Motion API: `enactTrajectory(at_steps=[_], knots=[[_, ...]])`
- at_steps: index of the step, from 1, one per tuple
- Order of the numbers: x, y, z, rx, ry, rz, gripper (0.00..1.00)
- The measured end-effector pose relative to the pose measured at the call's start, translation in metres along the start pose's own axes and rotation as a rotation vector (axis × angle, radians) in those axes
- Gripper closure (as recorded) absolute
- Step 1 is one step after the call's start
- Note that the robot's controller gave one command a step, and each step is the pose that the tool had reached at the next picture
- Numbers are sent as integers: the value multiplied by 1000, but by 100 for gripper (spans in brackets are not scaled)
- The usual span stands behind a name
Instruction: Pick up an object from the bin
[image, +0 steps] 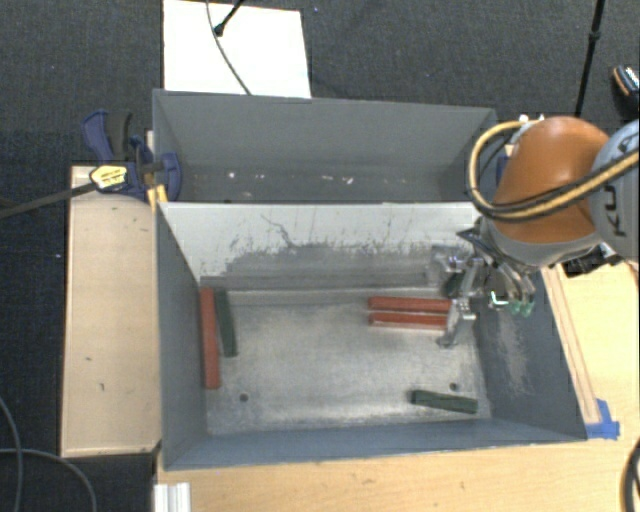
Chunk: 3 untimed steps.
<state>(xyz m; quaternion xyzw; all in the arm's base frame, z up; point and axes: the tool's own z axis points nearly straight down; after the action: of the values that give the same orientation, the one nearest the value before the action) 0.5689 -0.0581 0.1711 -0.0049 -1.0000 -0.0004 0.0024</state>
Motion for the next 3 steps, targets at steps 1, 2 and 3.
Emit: enactTrajectory(at_steps=[1, 2, 3], knots=[[-17, -19, 96, 0, 0, 16, 0], [-18, 28, 101, -3, -4, 49, 0], [-24, 27, 100, -1, -12, 144, 0]])
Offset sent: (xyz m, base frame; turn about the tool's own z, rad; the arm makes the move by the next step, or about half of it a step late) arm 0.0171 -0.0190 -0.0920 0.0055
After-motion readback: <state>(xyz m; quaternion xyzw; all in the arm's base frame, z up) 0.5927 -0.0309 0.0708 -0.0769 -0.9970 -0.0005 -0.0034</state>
